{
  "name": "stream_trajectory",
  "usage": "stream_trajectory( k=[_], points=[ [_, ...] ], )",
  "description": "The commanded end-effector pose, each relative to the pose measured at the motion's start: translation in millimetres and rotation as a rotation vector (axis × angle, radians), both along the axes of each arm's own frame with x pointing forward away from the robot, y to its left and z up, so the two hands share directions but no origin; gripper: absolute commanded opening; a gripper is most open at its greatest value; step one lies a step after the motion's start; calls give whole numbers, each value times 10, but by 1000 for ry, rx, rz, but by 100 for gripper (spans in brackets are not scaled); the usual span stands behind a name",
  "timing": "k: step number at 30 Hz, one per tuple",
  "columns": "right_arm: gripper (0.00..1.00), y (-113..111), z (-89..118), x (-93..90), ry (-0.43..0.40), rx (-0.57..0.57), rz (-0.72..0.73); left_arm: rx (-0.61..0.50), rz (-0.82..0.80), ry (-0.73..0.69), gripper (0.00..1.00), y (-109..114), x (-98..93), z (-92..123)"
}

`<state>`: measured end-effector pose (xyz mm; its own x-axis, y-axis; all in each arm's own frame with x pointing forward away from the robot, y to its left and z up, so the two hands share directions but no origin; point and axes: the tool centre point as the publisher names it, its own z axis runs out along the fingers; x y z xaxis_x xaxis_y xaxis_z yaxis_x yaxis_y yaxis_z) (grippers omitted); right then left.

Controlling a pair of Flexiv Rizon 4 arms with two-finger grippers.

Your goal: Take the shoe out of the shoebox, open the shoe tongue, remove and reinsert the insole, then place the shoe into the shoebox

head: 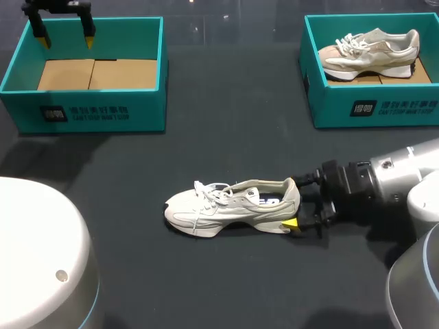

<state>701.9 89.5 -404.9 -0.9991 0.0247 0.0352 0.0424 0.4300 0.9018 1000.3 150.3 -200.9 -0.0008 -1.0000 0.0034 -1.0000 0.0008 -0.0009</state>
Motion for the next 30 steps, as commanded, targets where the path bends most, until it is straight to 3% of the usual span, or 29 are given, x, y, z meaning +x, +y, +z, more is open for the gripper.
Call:
stream_trajectory(
  k=[1, 30],
  points=[
    [100, 55, -27, 22, 0, -1, 3, 1, 0, 0, 100, -2, 0, 2],
    [99, 233, -149, 95, -16, 36, 30, 1, 0, 0, 100, -2, 0, 2]
  ],
)
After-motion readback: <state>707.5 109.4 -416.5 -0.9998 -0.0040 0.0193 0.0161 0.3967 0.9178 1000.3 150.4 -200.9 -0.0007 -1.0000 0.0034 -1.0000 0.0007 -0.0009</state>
